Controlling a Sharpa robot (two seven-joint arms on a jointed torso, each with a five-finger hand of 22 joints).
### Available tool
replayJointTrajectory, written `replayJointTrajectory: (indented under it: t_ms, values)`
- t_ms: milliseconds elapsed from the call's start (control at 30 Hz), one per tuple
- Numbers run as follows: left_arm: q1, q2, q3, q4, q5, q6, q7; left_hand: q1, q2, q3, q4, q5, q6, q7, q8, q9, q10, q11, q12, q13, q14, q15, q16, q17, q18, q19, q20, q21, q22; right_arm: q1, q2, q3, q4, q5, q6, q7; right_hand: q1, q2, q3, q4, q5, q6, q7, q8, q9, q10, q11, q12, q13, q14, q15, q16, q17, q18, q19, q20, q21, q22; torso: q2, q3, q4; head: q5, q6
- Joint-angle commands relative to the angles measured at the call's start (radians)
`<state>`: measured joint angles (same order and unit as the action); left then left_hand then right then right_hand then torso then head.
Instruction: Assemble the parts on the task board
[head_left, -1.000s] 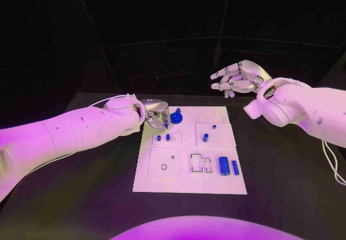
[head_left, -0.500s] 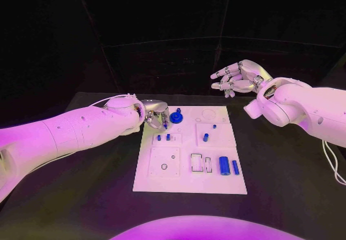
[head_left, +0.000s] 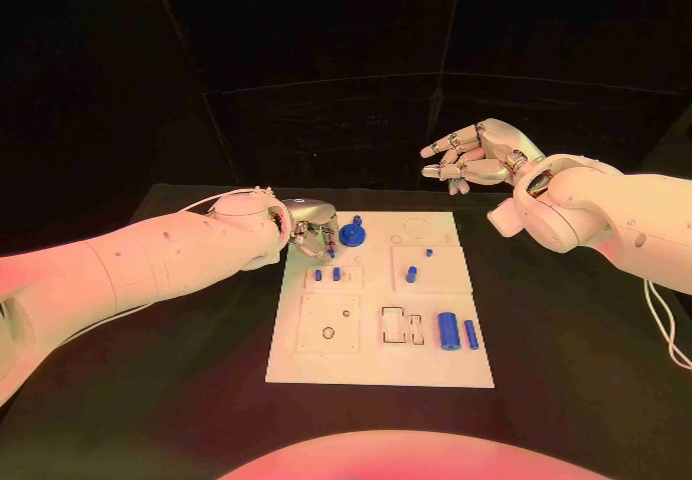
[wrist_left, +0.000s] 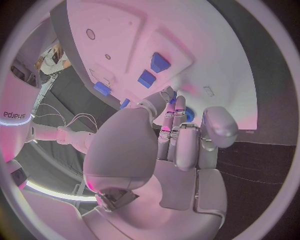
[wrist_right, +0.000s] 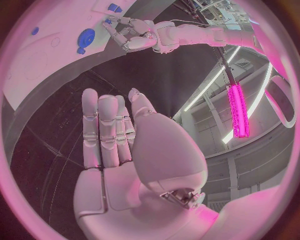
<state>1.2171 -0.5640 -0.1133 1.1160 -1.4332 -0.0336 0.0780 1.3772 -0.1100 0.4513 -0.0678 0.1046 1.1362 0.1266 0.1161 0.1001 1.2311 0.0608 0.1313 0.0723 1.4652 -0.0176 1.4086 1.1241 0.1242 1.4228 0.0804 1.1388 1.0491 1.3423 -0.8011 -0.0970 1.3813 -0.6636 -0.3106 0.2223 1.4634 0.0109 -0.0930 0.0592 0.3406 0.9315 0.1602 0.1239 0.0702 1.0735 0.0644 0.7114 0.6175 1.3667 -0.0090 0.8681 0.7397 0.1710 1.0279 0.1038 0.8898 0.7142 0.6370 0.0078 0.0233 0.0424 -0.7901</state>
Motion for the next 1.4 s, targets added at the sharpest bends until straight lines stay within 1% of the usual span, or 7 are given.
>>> replayJointTrajectory:
  t_ms: [33, 233, 767, 933, 1200, 1300, 1400]
  values:
    - [0.001, 0.003, -0.001, -0.001, 0.002, 0.013, 0.004, -0.015, -0.004, 0.001, -0.001, 0.002, 0.002, 0.003, -0.007, -0.001, 0.004, 0.001, -0.008, -0.001, 0.027, -0.004, 0.004, -0.002, -0.016, 0.002, -0.003, 0.002, 0.001, 0.002, 0.001, 0.001, 0.002, -0.001, 0.003, 0.010, 0.000, 0.004, 0.005, -0.001, 0.006, -0.008, -0.001, 0.003, -0.001, -0.007, 0.004, 0.004, -0.001, 0.007, 0.002, -0.005, 0.001, 0.007, 0.009, 0.000, -0.004, 0.000, 0.000, 0.0002, 0.0000, 0.001, -0.001]
    - [0.000, 0.005, -0.003, -0.003, 0.002, 0.018, 0.007, -0.037, -0.020, -0.004, -0.001, 0.002, -0.047, 0.005, -0.042, -0.016, -0.009, 0.005, -0.029, -0.003, 0.026, 0.000, 0.004, -0.007, -0.016, 0.001, 0.000, 0.002, 0.004, 0.002, 0.002, 0.001, 0.002, -0.001, 0.004, 0.010, 0.000, 0.004, 0.005, -0.001, 0.006, -0.008, -0.001, 0.003, -0.001, -0.007, 0.004, 0.004, -0.001, 0.007, 0.002, -0.005, 0.001, 0.007, 0.009, 0.000, -0.004, 0.000, 0.000, 0.0003, 0.0002, -0.001, -0.004]
    - [0.000, 0.001, -0.005, -0.004, 0.003, 0.012, 0.002, -0.050, -0.030, -0.006, -0.004, 0.002, -0.058, 0.013, -0.052, -0.024, -0.048, 0.019, -0.062, -0.006, 0.024, 0.010, 0.002, -0.017, -0.016, -0.002, 0.008, -0.003, 0.002, 0.002, 0.000, 0.001, 0.002, -0.008, 0.007, -0.001, 0.001, 0.003, 0.006, -0.001, 0.006, -0.009, -0.001, 0.003, -0.002, -0.010, 0.004, 0.004, -0.003, 0.004, 0.003, -0.014, -0.008, 0.008, 0.005, 0.000, -0.012, -0.008, -0.001, -0.0003, 0.0009, 0.001, -0.001]
    - [0.000, -0.009, -0.005, 0.004, 0.008, -0.010, 0.007, -0.056, -0.040, -0.011, -0.009, 0.002, -0.088, 0.015, -0.055, -0.032, -0.092, 0.028, -0.071, -0.008, 0.022, 0.017, 0.000, -0.024, -0.014, -0.006, 0.014, -0.012, -0.007, 0.002, -0.004, 0.001, -0.001, -0.068, 0.040, -0.043, 0.014, 0.003, 0.018, -0.002, -0.009, 0.004, 0.001, 0.011, 0.000, -0.059, 0.008, -0.079, -0.070, 0.008, 0.005, -0.010, 0.008, 0.007, 0.010, 0.002, -0.012, -0.004, -0.001, -0.0009, 0.0010, -0.002, 0.001]
    - [0.005, -0.058, -0.003, 0.021, 0.073, -0.063, 0.011, -0.042, -0.037, -0.069, -0.027, 0.001, -0.209, 0.008, -0.054, -0.037, -0.257, 0.059, -0.067, -0.010, 0.018, 0.042, 0.000, -0.039, -0.002, -0.023, 0.036, -0.070, -0.065, 0.002, -0.014, 0.000, -0.003, -0.318, 0.103, -0.135, 0.067, -0.001, 0.095, -0.044, -0.072, 0.086, -0.008, 0.032, -0.001, -0.012, 0.004, -0.297, -0.259, 0.103, -0.004, 0.163, 0.188, -0.030, 0.169, -0.012, 0.181, 0.211, -0.001, -0.0003, 0.0017, -0.022, 0.004]
    - [0.011, -0.085, -0.002, 0.027, 0.165, -0.092, 0.025, -0.035, -0.029, -0.093, -0.028, 0.002, -0.228, 0.006, -0.054, -0.036, -0.292, 0.066, -0.067, -0.010, 0.017, 0.047, 0.000, -0.044, 0.001, -0.026, 0.043, -0.084, -0.079, 0.001, -0.016, 0.000, -0.001, -0.452, 0.115, -0.171, 0.064, -0.008, 0.129, -0.055, -0.079, 0.107, -0.012, 0.028, -0.003, 0.022, 0.000, -0.362, -0.310, 0.118, -0.005, 0.216, 0.240, -0.046, 0.215, -0.013, 0.254, 0.296, -0.001, -0.0003, 0.0015, -0.034, 0.009]
    - [0.018, -0.120, -0.001, 0.038, 0.348, -0.129, 0.067, -0.038, -0.017, -0.110, -0.024, 0.003, -0.209, 0.025, -0.045, -0.032, -0.264, 0.059, -0.046, -0.004, 0.016, 0.044, 0.000, -0.047, 0.005, -0.030, 0.043, -0.100, -0.095, -0.006, -0.022, 0.000, 0.005, -0.588, 0.119, -0.208, 0.051, -0.024, 0.158, -0.062, -0.087, 0.123, -0.015, 0.020, -0.004, 0.052, 0.000, -0.418, -0.351, 0.126, -0.006, 0.262, 0.284, -0.058, 0.243, -0.013, 0.305, 0.357, 0.000, 0.0007, 0.0003, -0.042, 0.012]
